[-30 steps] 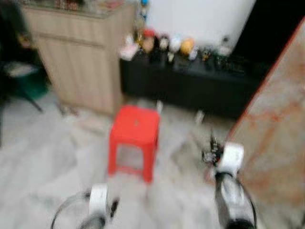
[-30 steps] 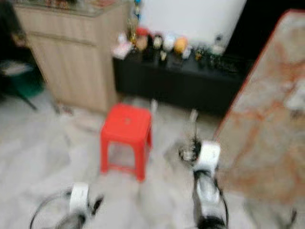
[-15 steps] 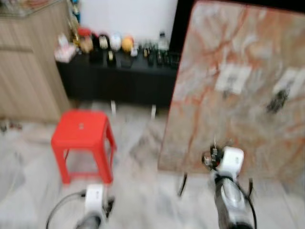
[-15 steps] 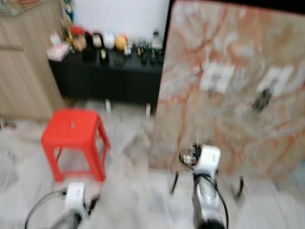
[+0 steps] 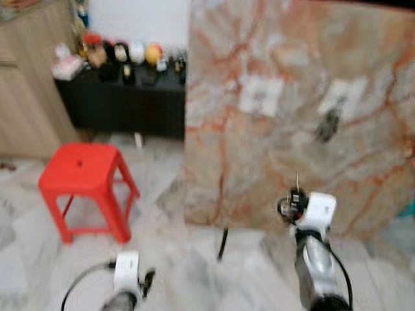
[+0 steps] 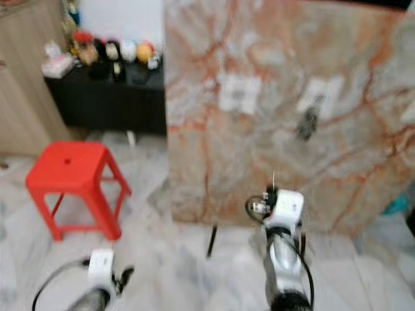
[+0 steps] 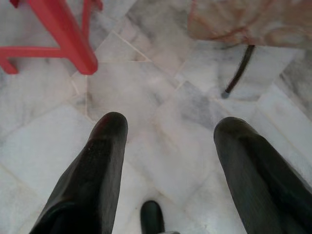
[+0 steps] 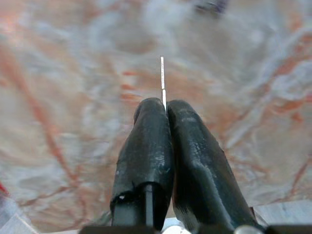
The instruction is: Hang keys on a hook
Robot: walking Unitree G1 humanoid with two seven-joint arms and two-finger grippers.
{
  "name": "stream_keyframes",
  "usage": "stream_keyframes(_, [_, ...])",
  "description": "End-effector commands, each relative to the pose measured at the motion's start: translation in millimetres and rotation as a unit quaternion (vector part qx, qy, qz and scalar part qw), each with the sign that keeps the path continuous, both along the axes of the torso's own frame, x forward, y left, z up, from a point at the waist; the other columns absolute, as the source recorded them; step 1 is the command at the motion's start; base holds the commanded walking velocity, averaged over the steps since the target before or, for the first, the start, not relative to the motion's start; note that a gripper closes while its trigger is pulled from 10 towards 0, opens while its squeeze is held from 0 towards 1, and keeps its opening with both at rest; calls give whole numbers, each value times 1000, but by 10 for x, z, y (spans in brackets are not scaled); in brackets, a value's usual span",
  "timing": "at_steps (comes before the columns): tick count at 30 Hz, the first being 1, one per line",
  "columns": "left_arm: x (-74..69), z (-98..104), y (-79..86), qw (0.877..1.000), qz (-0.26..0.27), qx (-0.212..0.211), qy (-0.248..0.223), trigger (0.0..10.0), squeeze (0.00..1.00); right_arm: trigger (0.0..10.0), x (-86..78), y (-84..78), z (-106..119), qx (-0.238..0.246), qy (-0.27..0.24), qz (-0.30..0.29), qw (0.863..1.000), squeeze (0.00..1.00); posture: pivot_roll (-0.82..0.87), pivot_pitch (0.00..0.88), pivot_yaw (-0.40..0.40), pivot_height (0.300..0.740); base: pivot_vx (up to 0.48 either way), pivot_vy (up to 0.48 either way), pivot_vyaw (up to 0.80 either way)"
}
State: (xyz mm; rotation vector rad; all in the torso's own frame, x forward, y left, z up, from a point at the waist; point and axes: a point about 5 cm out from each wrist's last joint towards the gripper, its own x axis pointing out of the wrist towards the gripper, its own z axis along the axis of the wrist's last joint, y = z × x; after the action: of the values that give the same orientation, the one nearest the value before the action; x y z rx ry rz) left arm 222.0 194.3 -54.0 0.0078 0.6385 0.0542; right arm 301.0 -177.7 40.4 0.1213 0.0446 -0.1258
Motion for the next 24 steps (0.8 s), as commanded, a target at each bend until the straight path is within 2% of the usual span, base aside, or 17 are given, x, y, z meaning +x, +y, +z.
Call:
stream_keyframes(1, [-17,-28,-74,1000,-5,-9,9,10000,0,10000,28,-86,80,-11,-19,-13,1000,0,1,0,-64,740,0,-364,0])
stream_keyframes(21, [-23,-28,-40,1000,8,-9,9,10000,0,10000,142,-190,238,-25,-41,-33,998,0,0,0,-72,740,0,-360,0])
stream_keyframes(24, [-23,-27,-34,1000,14,-9,8,10000,0,10000,170,-233,291,-28,-49,-39,998,0,-1,0,-72,740,0,0,0])
